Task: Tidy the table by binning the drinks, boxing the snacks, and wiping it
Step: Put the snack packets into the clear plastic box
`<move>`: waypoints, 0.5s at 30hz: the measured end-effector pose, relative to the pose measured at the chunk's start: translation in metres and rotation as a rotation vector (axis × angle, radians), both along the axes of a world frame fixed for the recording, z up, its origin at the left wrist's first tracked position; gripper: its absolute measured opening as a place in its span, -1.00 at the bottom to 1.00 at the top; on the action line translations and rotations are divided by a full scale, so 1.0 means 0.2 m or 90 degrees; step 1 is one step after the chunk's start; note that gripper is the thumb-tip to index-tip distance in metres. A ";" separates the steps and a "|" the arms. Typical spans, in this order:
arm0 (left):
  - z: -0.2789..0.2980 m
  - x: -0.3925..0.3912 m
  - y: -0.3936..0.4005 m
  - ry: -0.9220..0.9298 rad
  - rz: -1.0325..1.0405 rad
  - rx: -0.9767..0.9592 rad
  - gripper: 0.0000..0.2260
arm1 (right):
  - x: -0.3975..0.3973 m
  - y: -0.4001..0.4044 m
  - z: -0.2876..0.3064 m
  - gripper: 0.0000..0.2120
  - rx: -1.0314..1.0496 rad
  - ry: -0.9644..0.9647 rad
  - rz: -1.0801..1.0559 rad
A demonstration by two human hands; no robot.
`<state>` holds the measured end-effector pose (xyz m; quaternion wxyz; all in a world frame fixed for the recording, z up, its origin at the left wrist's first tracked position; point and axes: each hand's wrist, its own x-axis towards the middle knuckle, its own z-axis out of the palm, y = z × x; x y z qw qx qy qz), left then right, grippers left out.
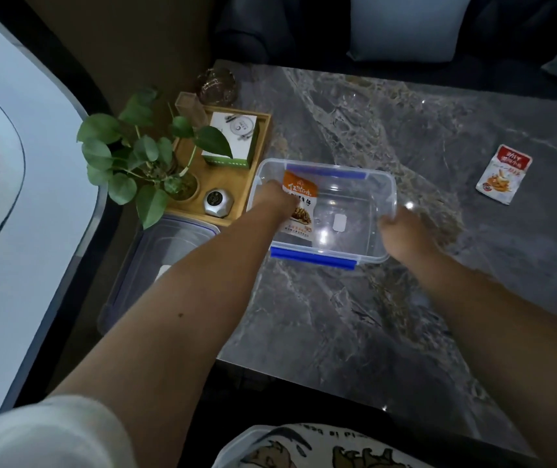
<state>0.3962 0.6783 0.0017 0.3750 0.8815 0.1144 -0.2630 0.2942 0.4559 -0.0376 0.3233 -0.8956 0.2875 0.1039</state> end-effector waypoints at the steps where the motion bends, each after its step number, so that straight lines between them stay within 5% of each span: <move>1: -0.03 0.01 0.00 -0.006 -0.012 0.050 -0.74 | 0.00 0.00 -0.01 -0.78 -0.001 -0.002 -0.002; 9: -0.09 -0.04 -0.03 -0.090 -0.132 0.268 -0.60 | -0.01 0.01 -0.02 -0.79 0.021 -0.013 0.001; 15: -0.06 -0.11 -0.10 -0.220 -0.371 0.203 -0.62 | -0.01 0.01 -0.01 -0.74 0.052 0.000 -0.001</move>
